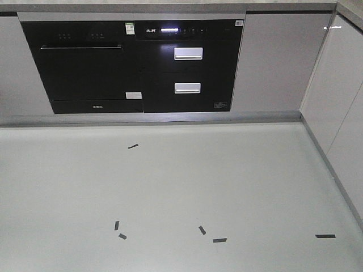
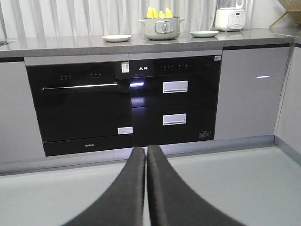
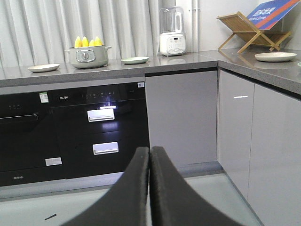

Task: Distribute corn equally
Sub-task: 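Drive the base toward the counter with the steamer pot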

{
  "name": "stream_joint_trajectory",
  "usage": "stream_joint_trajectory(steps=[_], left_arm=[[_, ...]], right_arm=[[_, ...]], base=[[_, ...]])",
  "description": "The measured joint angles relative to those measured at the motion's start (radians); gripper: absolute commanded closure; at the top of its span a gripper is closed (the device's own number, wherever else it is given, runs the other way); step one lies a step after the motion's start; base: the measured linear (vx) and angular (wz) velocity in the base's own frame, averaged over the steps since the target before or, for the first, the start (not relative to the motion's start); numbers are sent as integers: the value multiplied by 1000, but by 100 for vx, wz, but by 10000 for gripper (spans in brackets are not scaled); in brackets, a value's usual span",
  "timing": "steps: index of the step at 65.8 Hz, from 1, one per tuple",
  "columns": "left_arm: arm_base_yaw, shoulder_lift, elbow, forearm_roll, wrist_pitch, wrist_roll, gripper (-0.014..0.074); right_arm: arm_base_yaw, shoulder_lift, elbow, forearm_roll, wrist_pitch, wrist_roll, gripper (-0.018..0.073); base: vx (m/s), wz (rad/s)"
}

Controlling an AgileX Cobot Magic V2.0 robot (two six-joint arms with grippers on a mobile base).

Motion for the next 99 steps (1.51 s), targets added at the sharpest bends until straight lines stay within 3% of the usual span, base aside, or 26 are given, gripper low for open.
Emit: stream_joint_trajectory(steps=[99], left_arm=[[0, 0, 0, 0, 0, 0, 603]], right_arm=[[0, 0, 0, 0, 0, 0, 563]], base=[[5, -1]])
